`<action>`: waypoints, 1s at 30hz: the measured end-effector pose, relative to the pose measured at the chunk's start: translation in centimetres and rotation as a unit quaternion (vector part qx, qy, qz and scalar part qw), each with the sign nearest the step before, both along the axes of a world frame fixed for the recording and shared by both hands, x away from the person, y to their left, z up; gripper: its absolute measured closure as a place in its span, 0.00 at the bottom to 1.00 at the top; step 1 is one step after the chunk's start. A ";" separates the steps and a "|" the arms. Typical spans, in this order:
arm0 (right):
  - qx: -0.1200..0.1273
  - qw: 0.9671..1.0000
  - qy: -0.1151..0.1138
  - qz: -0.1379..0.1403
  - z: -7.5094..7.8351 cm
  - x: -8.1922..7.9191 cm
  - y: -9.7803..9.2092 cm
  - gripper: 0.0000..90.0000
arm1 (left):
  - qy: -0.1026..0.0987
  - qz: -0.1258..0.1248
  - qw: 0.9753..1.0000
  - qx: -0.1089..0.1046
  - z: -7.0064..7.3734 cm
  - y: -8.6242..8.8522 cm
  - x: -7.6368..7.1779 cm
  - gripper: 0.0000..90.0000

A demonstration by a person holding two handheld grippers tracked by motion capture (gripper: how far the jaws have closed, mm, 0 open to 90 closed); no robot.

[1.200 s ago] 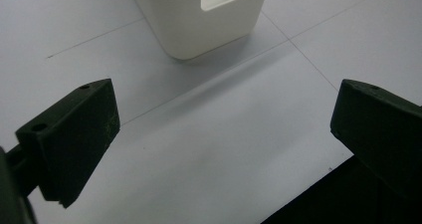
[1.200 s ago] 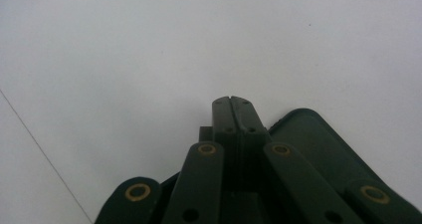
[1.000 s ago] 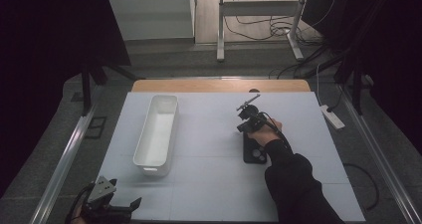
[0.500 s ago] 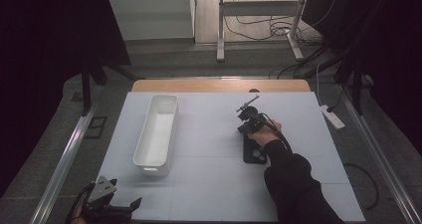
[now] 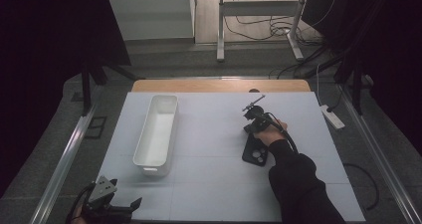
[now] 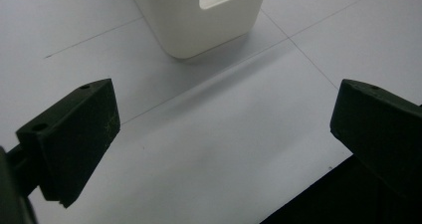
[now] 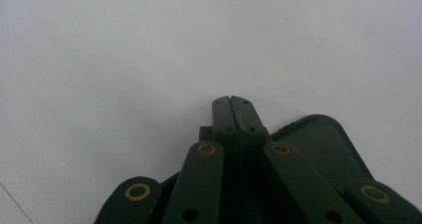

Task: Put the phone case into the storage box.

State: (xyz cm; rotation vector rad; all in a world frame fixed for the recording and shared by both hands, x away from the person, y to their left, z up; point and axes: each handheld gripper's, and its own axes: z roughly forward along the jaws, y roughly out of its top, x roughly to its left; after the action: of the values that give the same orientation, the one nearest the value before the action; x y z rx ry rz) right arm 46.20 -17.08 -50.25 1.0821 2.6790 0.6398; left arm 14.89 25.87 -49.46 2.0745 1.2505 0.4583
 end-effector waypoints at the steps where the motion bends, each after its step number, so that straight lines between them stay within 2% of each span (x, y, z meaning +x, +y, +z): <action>1: 0.001 1.000 0.001 -0.002 0.0 0.0 -0.2 1.00 | 0.000 0.000 1.000 0.000 0.0 0.0 0.0 0.00; 8: 0.007 1.000 0.004 -0.015 0.1 -0.1 -1.7 1.00 | 0.001 0.000 1.000 0.000 0.0 0.0 0.0 0.00; 15: 0.000 1.000 0.010 -0.027 0.2 -0.4 -3.2 1.00 | 0.001 0.000 1.000 0.000 0.0 0.0 0.0 0.00; 27: -0.008 0.999 0.005 -0.046 0.4 -1.1 -6.0 1.00 | 0.002 0.000 1.000 0.002 0.0 0.0 0.0 0.00; 30: -0.001 0.999 0.005 -0.053 0.4 -1.5 -6.9 1.00 | 0.002 0.000 1.000 0.002 0.0 -0.1 0.1 0.00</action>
State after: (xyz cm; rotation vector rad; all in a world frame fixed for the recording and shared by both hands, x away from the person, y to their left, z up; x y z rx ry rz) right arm 44.72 -23.96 -49.84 1.2202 2.6095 0.6125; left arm 14.95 25.81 -49.47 2.0798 1.2530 0.4575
